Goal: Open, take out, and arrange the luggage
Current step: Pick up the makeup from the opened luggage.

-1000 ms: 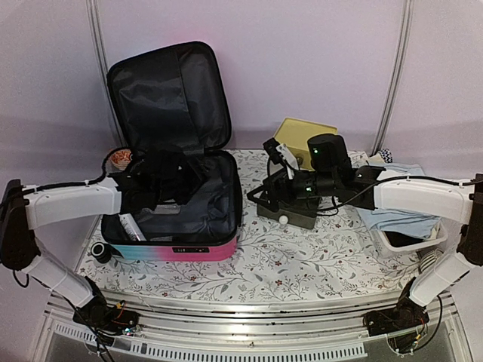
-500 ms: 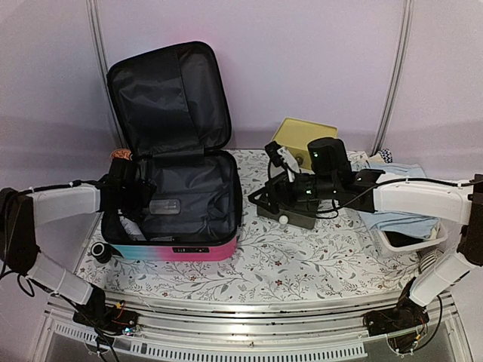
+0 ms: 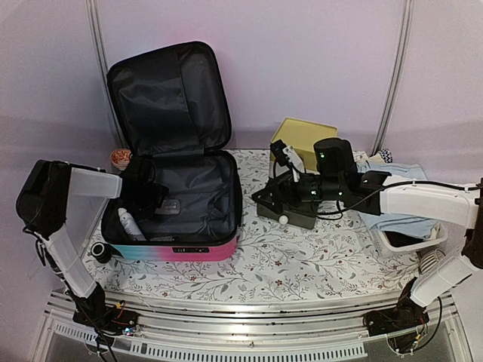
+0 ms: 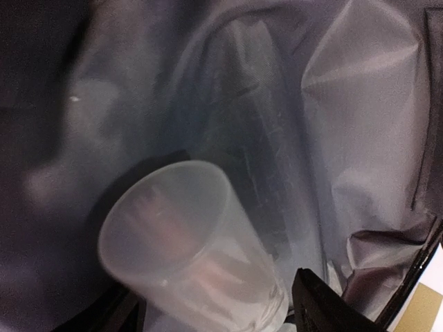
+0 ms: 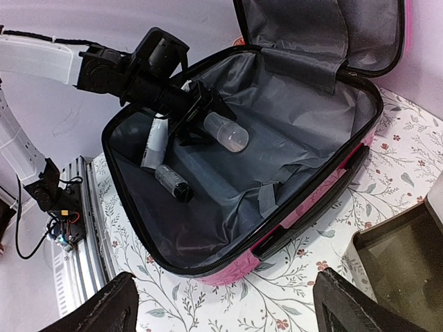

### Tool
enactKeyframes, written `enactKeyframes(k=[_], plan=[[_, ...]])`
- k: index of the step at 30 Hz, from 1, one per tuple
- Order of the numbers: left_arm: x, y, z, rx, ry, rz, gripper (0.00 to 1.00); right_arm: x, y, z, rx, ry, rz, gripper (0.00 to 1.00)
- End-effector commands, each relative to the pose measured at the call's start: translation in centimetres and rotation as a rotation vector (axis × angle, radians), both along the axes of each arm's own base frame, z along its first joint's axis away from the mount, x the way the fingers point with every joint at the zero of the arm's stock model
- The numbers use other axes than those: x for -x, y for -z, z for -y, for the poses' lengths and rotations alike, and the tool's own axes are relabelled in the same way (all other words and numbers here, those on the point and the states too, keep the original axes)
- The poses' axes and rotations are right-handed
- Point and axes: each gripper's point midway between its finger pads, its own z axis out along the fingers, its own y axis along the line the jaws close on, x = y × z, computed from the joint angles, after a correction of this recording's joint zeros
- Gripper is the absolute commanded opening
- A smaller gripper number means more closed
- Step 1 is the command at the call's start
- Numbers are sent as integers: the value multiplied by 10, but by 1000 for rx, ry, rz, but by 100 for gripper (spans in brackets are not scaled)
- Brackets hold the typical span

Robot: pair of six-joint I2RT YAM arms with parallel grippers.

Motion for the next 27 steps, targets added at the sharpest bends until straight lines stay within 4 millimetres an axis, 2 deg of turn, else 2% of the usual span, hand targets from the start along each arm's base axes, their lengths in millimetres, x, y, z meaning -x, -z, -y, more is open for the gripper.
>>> enactKeyframes(k=[1,7,10,15,20,24,27], plan=[[-17,-2,3,32,-11,29,73,-1,-8,6,-19,16,22,89],[-29,5,3,39,-14,12,68,-1,-5,6,-13,21,23,90],[-34,6,3,32,-8,16,57,-1,-6,7,-13,22,25,90],[-38,-1,7,34,37,58,46,-1,-7,7,-15,20,23,90],[-32,-31,15,27,111,145,39,2,-8,5,-23,5,14,90],[-17,-76,32,38,169,248,38,4,-8,-2,-34,-26,-7,90],[-5,-108,54,52,222,323,38,2,-9,-12,-50,-45,-26,89]])
